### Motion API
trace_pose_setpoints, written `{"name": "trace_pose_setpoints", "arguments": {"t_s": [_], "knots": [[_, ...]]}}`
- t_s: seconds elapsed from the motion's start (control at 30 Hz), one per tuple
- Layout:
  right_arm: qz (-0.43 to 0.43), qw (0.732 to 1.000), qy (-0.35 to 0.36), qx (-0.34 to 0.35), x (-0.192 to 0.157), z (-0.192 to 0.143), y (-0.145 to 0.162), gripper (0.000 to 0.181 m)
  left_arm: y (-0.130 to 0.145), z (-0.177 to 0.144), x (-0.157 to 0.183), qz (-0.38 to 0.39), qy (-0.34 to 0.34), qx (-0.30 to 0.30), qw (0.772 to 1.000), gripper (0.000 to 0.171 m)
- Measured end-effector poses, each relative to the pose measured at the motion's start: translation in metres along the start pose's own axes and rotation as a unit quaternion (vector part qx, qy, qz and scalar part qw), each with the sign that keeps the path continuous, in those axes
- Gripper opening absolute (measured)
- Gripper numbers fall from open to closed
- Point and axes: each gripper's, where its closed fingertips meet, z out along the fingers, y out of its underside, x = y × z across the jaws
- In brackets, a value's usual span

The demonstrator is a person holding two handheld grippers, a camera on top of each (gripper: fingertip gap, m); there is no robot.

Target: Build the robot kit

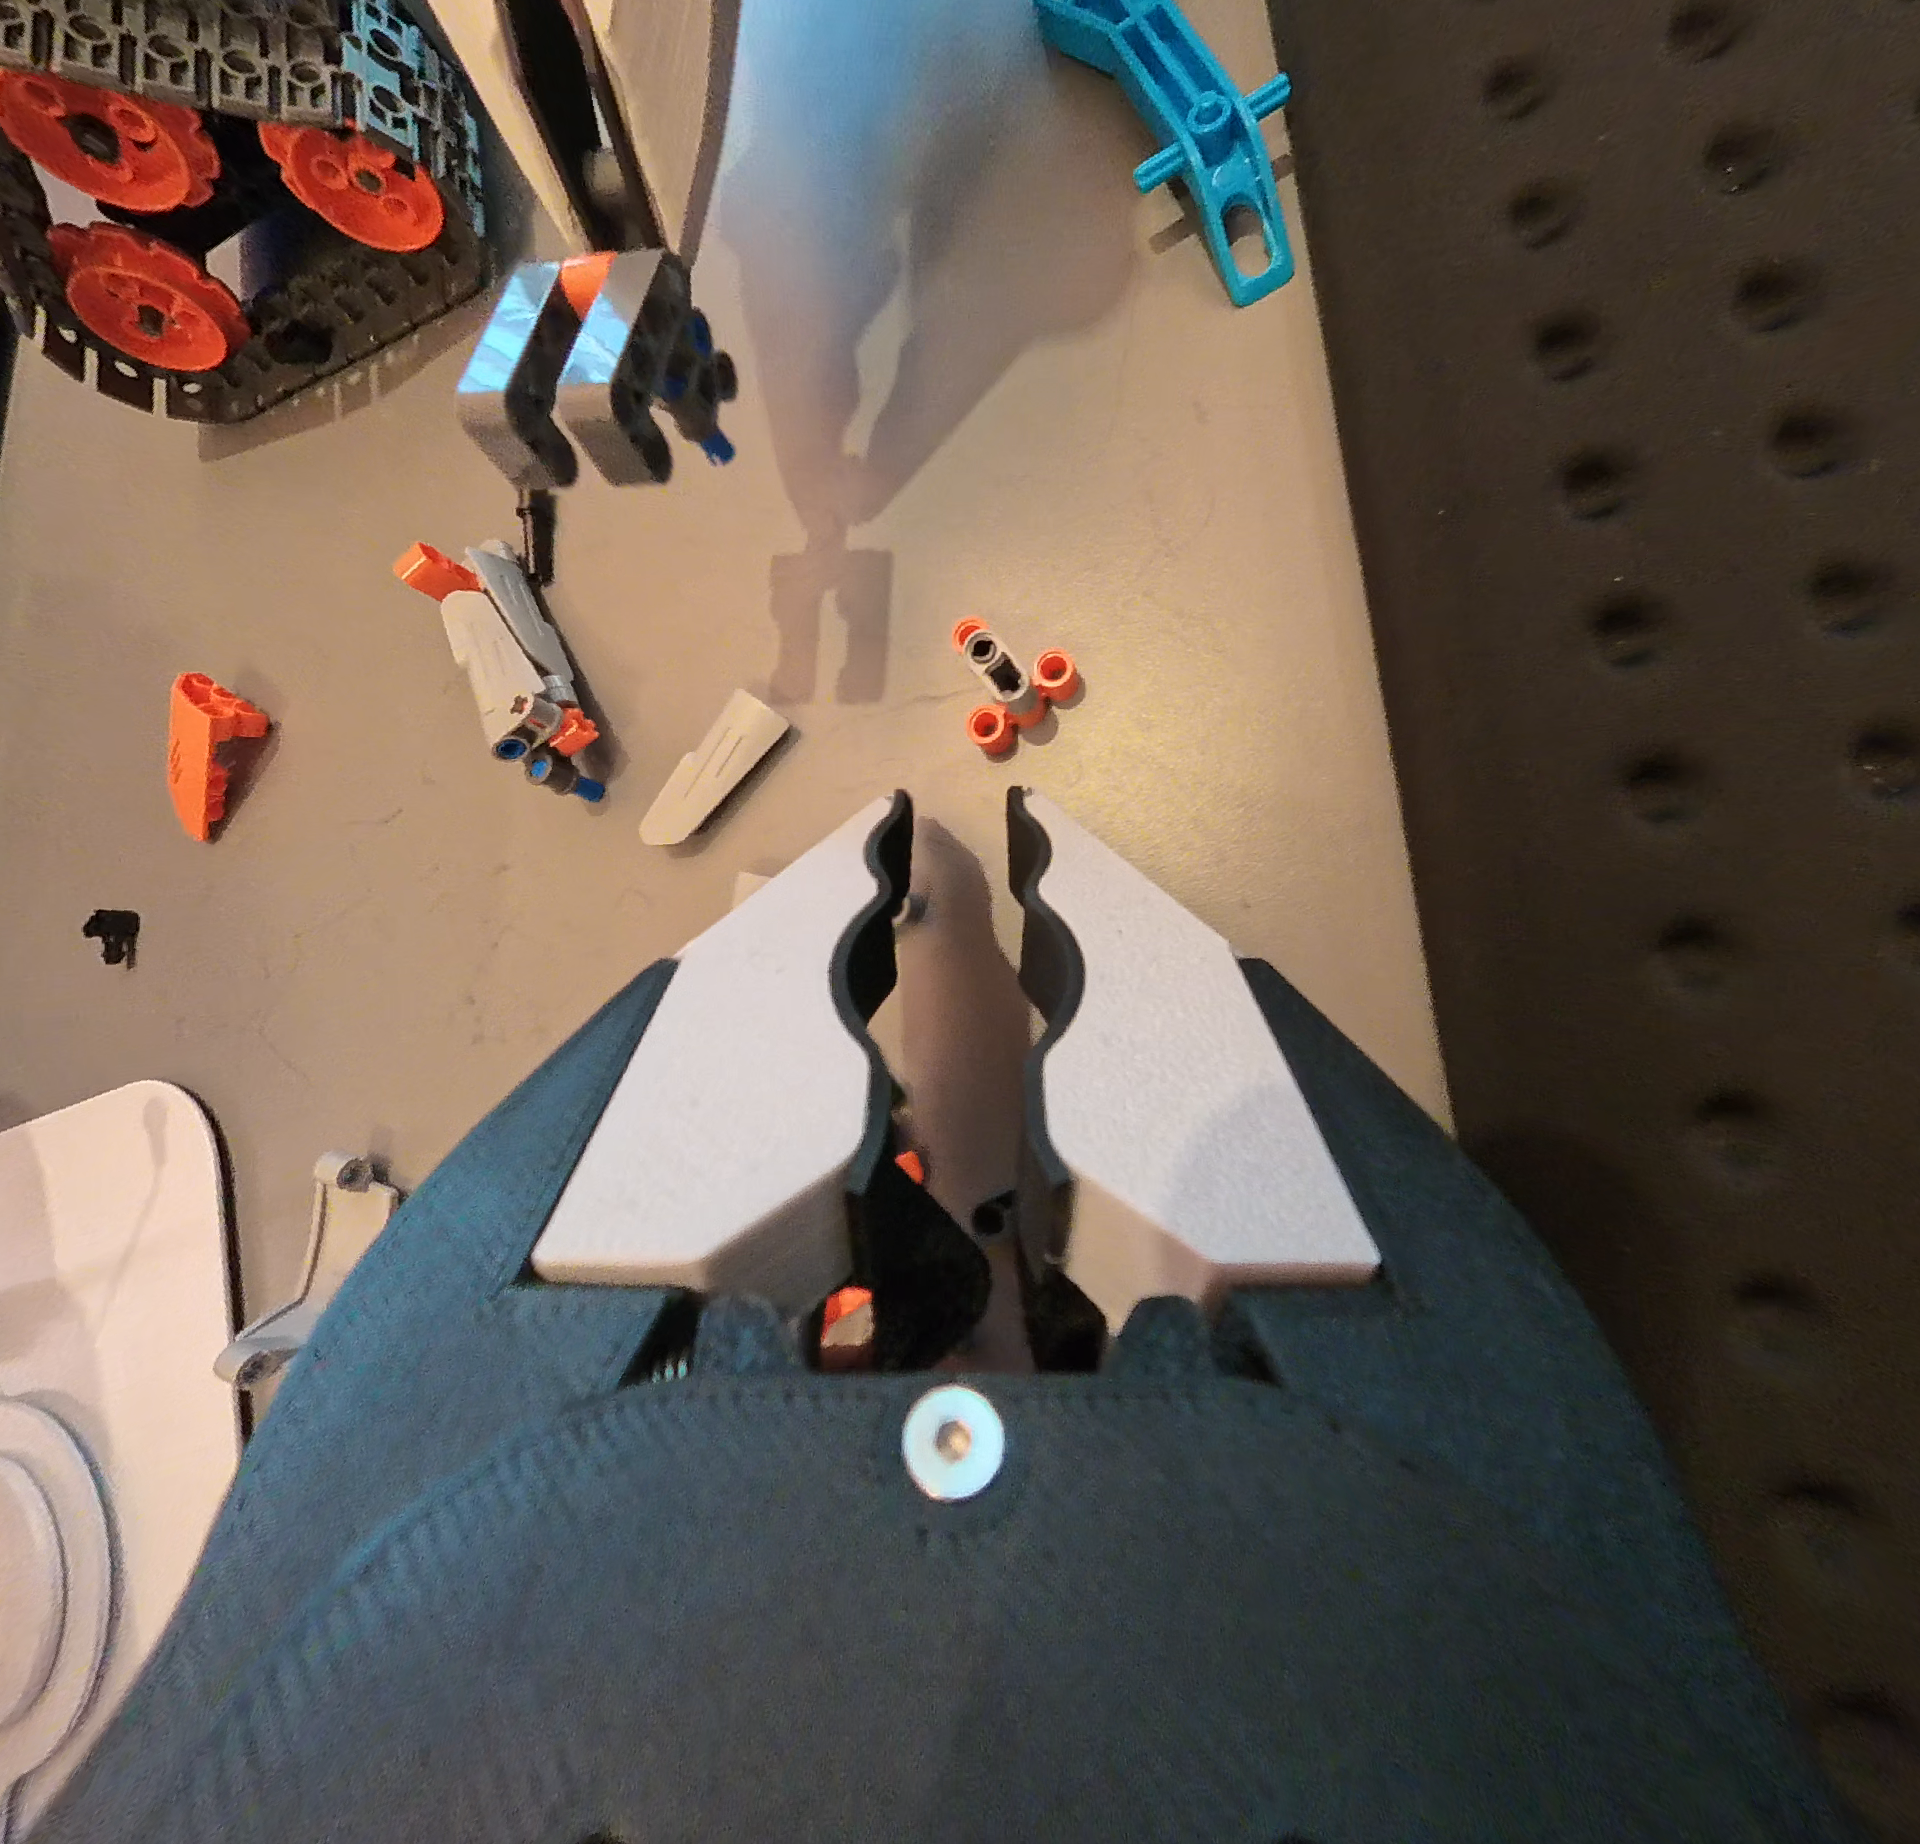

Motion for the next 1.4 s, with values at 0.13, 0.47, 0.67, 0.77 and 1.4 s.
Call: {"name": "trace_pose_setpoints", "arguments": {"t_s": [0.13, 0.47, 0.67, 0.77, 1.4], "knots": [[0.007, 1.0, 0.011, 0.015, 0.001, -0.006, -0.008, 0.005, 0.002, -0.001, -0.004, -0.001, -0.008, -0.002, 1.0, 0.018], [0.026, 0.995, 0.085, 0.044, 0.003, -0.021, -0.021, 0.006, -0.006, -0.004, -0.016, -0.012, -0.032, 0.012, 0.999, 0.021], [-0.016, 0.987, 0.153, 0.038, 0.002, -0.02, -0.029, 0.006, -0.034, -0.012, -0.039, -0.018, -0.099, 0.063, 0.993, 0.025], [-0.037, 0.983, 0.177, 0.03, 0.0, -0.017, -0.032, 0.006, -0.051, -0.02, -0.053, -0.025, -0.146, 0.097, 0.984, 0.026], [0.1, 0.972, 0.178, 0.12, 0.008, -0.017, -0.051, 0.005, -0.085, -0.046, -0.077, -0.037, -0.276, 0.143, 0.95, 0.035]]}}
